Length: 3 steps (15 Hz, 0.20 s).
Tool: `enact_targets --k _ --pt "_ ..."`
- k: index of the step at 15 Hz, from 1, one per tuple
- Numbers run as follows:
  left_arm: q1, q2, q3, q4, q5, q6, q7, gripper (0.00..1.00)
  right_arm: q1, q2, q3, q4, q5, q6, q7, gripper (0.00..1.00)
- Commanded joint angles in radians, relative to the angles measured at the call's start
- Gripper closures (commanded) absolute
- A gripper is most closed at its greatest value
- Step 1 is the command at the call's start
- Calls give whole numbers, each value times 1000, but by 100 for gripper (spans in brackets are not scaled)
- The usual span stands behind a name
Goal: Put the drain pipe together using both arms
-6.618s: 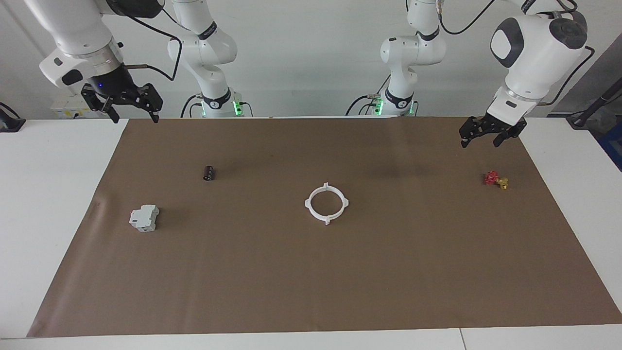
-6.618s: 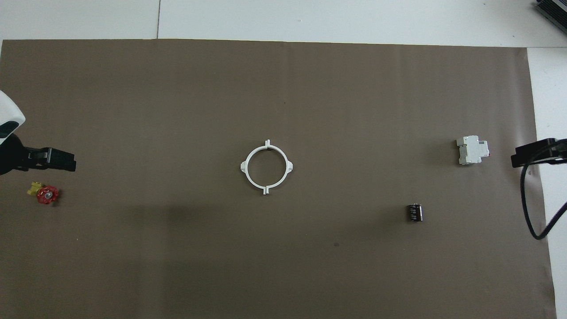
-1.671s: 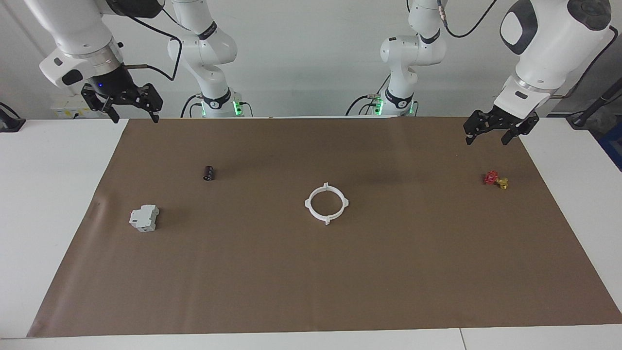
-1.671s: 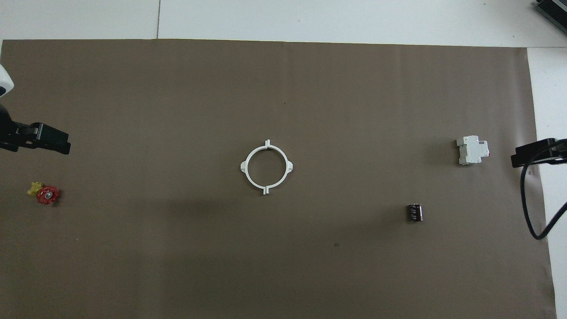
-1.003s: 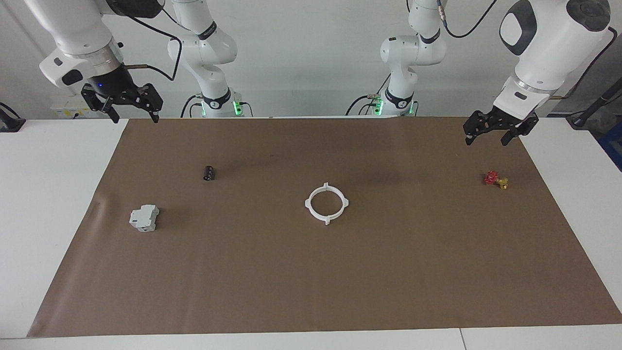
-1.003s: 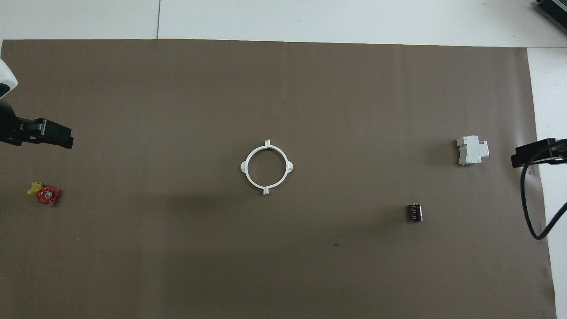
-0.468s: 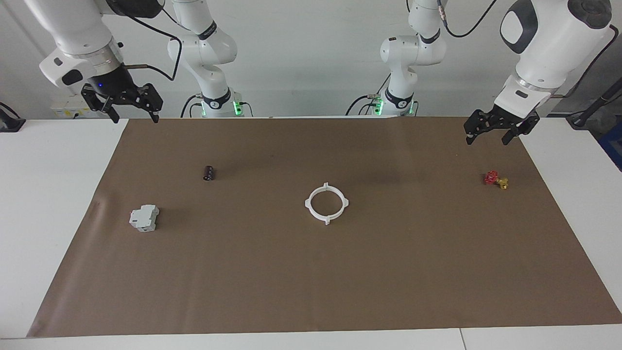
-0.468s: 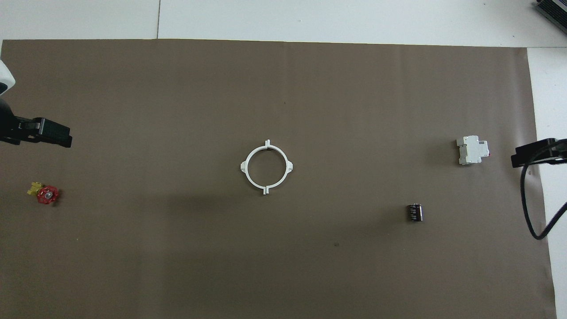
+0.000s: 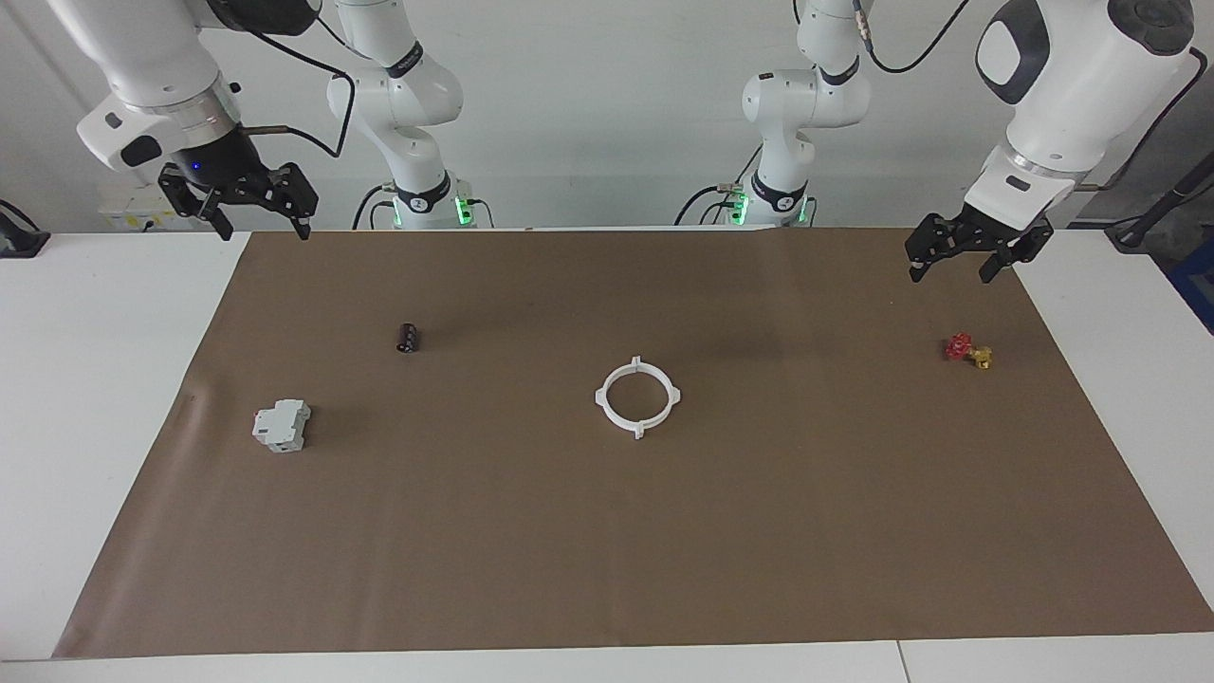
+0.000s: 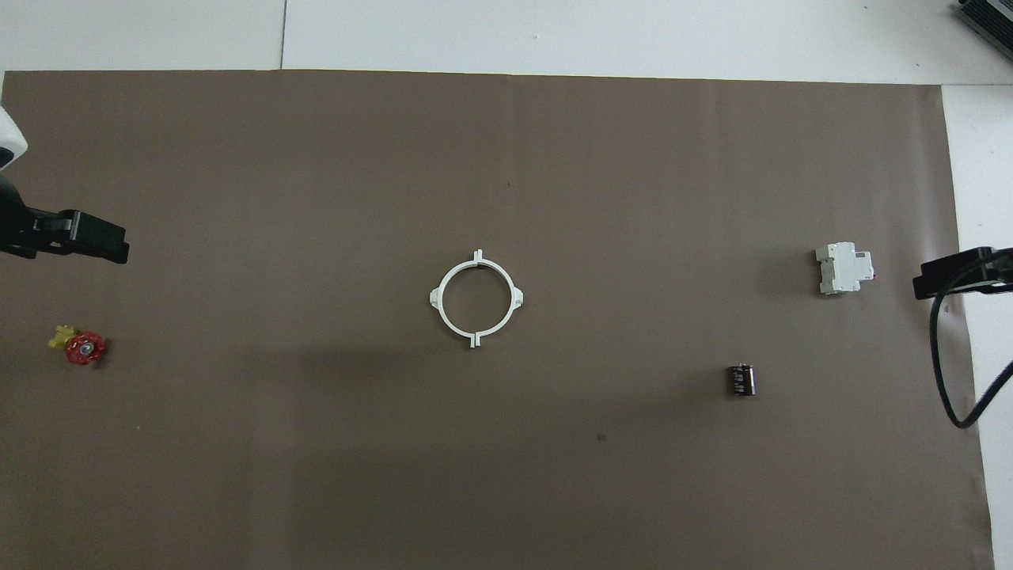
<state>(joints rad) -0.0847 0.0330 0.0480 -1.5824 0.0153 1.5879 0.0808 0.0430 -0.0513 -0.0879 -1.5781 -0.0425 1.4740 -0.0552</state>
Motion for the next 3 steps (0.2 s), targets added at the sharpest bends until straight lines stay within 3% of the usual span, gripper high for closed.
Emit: enact_targets --k 1,3 --pt "-9 -2 10 10 -12 -19 8 0 -9 -7 5 -2 23 -9 5 0" --pt "-9 -2 9 10 -12 -20 8 0 -9 -7 5 -2 23 -9 5 0"
